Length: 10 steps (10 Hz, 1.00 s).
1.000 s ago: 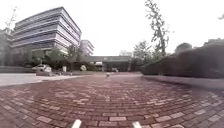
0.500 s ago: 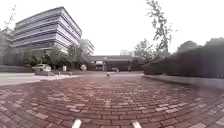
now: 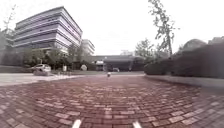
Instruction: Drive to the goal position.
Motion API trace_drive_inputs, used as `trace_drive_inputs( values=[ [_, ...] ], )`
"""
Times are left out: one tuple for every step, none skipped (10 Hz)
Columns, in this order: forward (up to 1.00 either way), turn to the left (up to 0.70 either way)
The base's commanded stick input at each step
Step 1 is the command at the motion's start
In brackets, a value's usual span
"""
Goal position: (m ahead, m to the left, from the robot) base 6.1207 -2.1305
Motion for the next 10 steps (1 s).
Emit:
trace_drive_inputs(
  values=[
    [0.7,0.0],
    [0.7,0.0],
    [0.7,0.0],
    [0.7,0.0],
    [0.7,0.0],
    [0.7,0.0],
    [0.7,0.0],
    [0.7,0.0],
    [0.7,0.0],
    [0.7,-0.14]
  ],
)
